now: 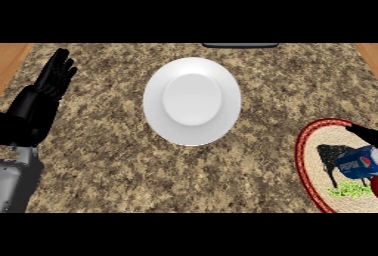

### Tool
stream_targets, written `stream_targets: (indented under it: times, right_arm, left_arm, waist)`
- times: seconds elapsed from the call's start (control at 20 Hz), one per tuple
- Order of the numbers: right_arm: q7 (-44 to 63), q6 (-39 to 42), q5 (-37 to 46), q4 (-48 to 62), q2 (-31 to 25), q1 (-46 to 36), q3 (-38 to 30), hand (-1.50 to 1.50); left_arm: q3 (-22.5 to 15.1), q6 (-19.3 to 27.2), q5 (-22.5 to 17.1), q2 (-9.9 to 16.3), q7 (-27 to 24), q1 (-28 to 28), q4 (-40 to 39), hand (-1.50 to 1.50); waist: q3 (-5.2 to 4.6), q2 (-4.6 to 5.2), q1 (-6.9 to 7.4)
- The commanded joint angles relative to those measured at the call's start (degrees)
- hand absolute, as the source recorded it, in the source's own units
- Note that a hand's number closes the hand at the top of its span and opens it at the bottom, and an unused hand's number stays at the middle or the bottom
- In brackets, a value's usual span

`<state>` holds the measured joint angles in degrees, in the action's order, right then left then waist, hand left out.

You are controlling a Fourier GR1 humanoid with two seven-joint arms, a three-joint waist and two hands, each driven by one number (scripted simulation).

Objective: Pick the can from the placemat and place it in the plate

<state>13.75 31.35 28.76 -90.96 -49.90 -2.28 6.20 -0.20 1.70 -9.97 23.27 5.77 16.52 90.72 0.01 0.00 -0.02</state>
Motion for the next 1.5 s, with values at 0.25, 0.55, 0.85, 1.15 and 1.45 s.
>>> stream_targets:
  times: [0.25,0.55,0.85,1.15,1.45]
  right_arm:
    - [-4.0,2.0,8.8,10.9,4.8,-6.1,0.7,-1.5]
    - [-8.7,-5.6,13.3,13.2,10.3,-2.8,1.1,1.5]
    - [-16.6,-22.5,20.3,19.0,12.1,-6.2,-0.2,1.5]
    - [11.5,-25.8,19.6,9.1,19.3,6.9,-8.6,1.5]
    - [24.0,-29.4,27.3,-13.7,23.1,15.2,-7.0,1.5]
  left_arm:
    - [-1.2,0.5,5.1,-4.9,-1.2,0.5,-2.2,0.0]
    - [0.6,-0.2,5.5,-4.7,0.6,-3.0,2.7,0.0]
    - [3.1,-3.4,2.9,-3.7,-1.7,-2.7,0.4,0.0]
    - [5.3,-2.9,2.8,-1.3,0.6,-4.0,1.3,0.0]
    - [2.4,-2.3,4.2,-3.6,2.6,-4.4,5.8,0.0]
  waist:
    - [0.0,0.1,0.12]
    - [0.01,-0.05,0.14]
    - [0.04,0.08,0.4]
    - [-0.21,-1.0,-3.73]
    - [-0.08,-0.38,-1.15]
